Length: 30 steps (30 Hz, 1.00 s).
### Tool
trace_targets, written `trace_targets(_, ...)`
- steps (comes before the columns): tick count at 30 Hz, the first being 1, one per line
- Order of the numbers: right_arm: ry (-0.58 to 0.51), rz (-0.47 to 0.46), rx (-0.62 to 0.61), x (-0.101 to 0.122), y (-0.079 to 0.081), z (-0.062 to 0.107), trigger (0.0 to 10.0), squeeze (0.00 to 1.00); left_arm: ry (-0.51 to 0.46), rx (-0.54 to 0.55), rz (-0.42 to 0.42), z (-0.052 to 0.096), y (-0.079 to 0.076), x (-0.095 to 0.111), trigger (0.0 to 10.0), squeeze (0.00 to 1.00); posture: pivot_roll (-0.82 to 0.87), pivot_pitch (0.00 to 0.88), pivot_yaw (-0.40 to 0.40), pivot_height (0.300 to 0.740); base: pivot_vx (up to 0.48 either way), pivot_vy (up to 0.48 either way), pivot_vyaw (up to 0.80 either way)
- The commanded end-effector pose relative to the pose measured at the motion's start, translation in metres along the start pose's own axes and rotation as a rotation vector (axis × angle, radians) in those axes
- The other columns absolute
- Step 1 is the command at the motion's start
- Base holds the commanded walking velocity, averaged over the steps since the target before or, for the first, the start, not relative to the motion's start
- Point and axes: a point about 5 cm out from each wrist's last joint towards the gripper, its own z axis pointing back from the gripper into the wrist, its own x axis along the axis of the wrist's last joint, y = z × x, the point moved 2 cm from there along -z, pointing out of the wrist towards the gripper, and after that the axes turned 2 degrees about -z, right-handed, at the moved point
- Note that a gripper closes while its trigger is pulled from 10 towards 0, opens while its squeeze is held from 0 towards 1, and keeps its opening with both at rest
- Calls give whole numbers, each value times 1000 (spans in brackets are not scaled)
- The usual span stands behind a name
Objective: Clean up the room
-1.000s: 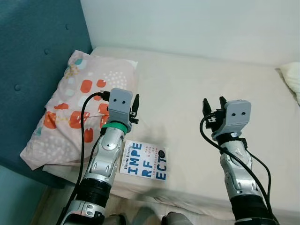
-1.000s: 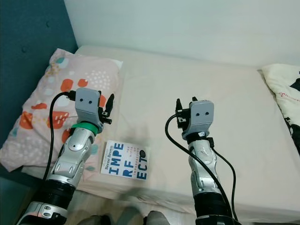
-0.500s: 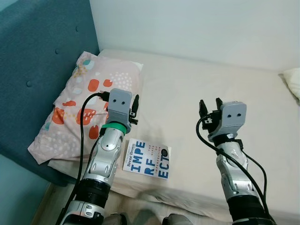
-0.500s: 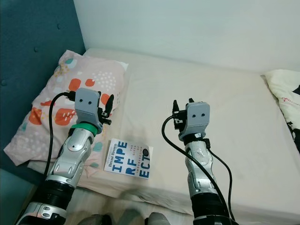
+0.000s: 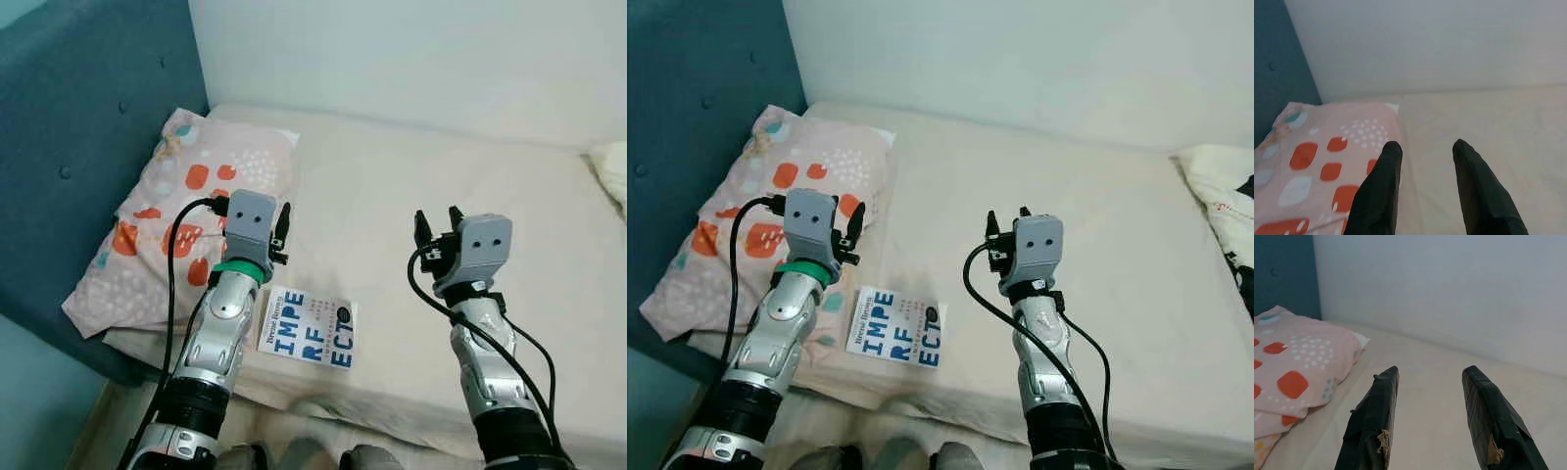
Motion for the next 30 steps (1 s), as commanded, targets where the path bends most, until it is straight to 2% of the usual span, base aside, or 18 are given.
trace_targets(1,13,-5,-7,-4,-1,1,10000,0,15,-14,-3,2,-4,-3,10000,0,-88,0,12,740,-322,0,0)
trace_targets(30,23,-10,-12,-8,1,0,10000,0,12,-16,-9,1,-2,-2,10000,0,-84,0,19,740,-363,0,0)
